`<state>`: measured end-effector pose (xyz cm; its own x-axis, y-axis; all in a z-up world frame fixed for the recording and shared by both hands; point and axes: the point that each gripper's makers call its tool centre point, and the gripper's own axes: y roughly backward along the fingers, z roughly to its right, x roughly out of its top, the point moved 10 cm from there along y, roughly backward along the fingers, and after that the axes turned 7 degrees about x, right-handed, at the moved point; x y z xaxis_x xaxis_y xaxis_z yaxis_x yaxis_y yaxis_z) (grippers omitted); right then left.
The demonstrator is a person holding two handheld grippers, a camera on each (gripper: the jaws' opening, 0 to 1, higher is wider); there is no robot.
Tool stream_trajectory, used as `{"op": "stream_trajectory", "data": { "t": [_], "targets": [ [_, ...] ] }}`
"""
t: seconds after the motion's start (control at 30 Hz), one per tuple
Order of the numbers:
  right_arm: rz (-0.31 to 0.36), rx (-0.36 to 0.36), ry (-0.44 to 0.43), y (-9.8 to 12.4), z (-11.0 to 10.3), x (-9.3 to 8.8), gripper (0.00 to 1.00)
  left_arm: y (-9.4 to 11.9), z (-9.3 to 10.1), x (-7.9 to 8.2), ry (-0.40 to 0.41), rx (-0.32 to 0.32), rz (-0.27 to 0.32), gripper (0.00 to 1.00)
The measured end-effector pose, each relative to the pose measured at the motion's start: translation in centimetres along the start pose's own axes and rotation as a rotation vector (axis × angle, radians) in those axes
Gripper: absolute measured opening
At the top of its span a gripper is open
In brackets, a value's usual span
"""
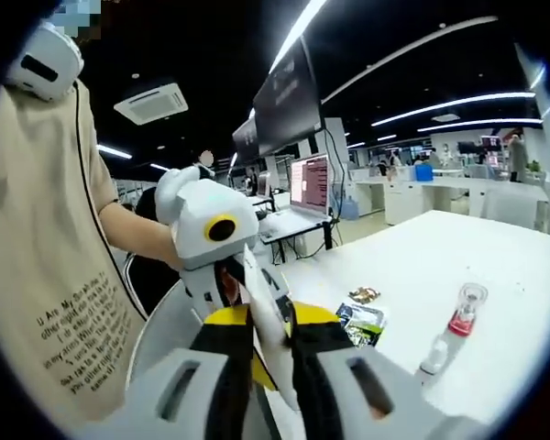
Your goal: Arrange the skincare products in the storage area until every visible bottle or jar stands upright without overlapping.
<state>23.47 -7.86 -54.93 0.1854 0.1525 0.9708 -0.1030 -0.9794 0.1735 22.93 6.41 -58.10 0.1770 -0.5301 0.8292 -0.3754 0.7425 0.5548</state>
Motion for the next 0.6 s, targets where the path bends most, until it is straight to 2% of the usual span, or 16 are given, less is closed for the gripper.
{"op": "stream_trajectory", "data": {
  "t": [0.1, 0.23, 0.6],
  "targets": [
    [-0.011, 0.001, -0.028, -0.1, 0.6, -1.2, 0.14, -0.9, -0.1, -0.9, 0.047, -0.009, -0.017, 0.18],
    [-0.029, -0.014, -0.05, -0.4, 1.3, -2.4, 0.15, -2.1, -0.3, -1.9, 0.051, 0.011, -0.041, 0.18],
    [-0.088, -0.022, -0.078, -1.1, 2.2, -4.2, 0.15, -3.7, -0.8, -3.6, 0.068, -0.001, -0.069, 0.19]
  ]
}}
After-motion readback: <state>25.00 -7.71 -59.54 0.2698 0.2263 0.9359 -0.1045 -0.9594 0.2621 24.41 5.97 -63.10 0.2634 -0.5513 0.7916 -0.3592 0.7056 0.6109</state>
